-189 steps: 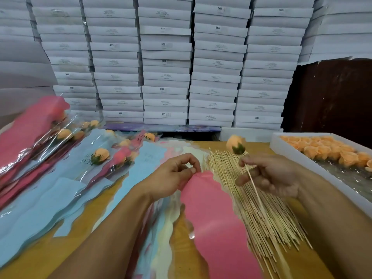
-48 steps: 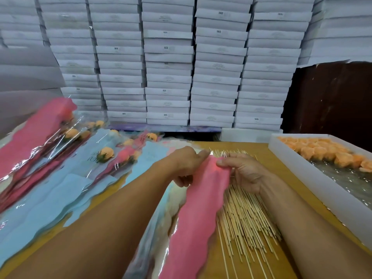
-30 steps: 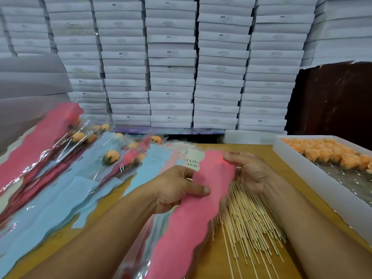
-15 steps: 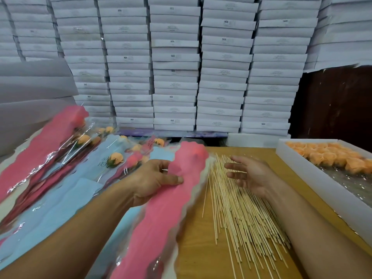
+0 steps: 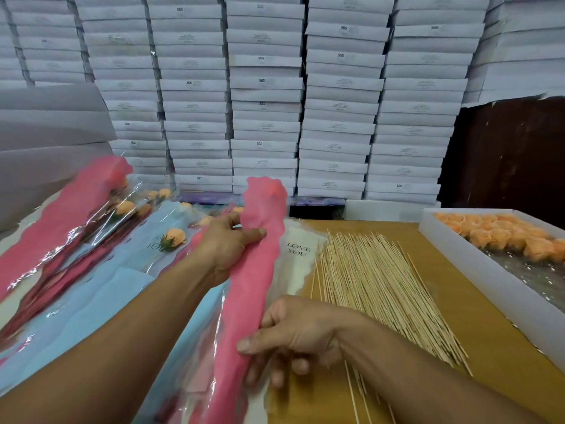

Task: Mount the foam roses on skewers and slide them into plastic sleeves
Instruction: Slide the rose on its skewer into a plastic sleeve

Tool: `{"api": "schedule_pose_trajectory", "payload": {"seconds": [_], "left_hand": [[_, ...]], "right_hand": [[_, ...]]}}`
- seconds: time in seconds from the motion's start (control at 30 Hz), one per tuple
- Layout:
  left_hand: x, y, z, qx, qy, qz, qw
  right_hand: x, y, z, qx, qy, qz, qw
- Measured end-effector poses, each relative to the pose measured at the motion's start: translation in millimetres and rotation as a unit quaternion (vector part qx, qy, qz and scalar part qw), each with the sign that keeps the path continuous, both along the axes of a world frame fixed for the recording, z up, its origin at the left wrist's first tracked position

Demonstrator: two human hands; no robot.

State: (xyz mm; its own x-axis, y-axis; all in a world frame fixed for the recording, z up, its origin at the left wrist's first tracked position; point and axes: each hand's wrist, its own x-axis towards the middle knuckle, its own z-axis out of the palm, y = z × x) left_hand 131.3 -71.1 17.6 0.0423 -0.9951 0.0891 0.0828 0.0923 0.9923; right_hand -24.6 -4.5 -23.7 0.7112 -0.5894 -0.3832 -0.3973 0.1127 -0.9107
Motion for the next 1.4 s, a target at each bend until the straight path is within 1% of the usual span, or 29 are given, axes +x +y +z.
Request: {"api": "schedule_pose_trajectory", "payload": {"seconds": [0.07,0.17,0.37,0.5,0.67,0.73,0.8,0.97,1.07,1.13,1.23,1.4], "left_hand": [[0.4,-1.2,2.4,-0.013,0.005,0.018,1.0],[2.3,-1.2,2.5,-0.023,0.002,0.037,0.999],[7.4,0.5,0.3,-0.032,0.039,0.038,0.998],[12.3,3.7,-0.7,-0.003,0.067,-0.002,0.998],[19.9,24.0,-12.4,0.046,0.01,-0.095,0.994],[22.7,35.6,-20.1,0.068,0.003,-0.138,0.988],[24.1,45.6,-26.0,0.077,0.018,-0.149,0.986],[31.5,54.6,-28.1,0.056,0.009,-0.094,0.994],[48.5,50.8,-23.6,0.016,-0.038,-0.035,0.999],[65.0,46.7,-18.2,-0.005,-0.079,0.015,0.997],[96.4,39.9,-9.5,-0.024,-0.155,0.072,0.985],[156.0,27.2,-3.6,-0.057,-0.261,0.148,0.952]], "right_hand": [[5.8,3.7,-4.2,0.009,-0.037,-0.046,0.998],[12.2,8.2,-7.0,0.021,-0.077,-0.064,0.995],[14.6,11.2,-2.7,0.01,-0.095,-0.099,0.99],[13.6,9.7,-0.4,-0.021,-0.093,-0.14,0.986],[9.1,4.3,2.0,-0.058,-0.105,-0.197,0.973],[7.0,2.1,3.0,-0.07,-0.117,-0.214,0.967],[6.3,1.2,2.3,-0.08,-0.122,-0.213,0.966],[5.0,0.5,-1.4,-0.081,-0.116,-0.167,0.976],[1.5,-2.7,-2.3,-0.082,-0.114,-0.14,0.98],[0.0,-5.0,-3.4,-0.087,-0.103,-0.139,0.981],[-1.3,-8.6,-6.4,-0.096,-0.095,-0.148,0.98],[-6.3,-14.5,-7.2,-0.112,-0.095,-0.156,0.977]]}}
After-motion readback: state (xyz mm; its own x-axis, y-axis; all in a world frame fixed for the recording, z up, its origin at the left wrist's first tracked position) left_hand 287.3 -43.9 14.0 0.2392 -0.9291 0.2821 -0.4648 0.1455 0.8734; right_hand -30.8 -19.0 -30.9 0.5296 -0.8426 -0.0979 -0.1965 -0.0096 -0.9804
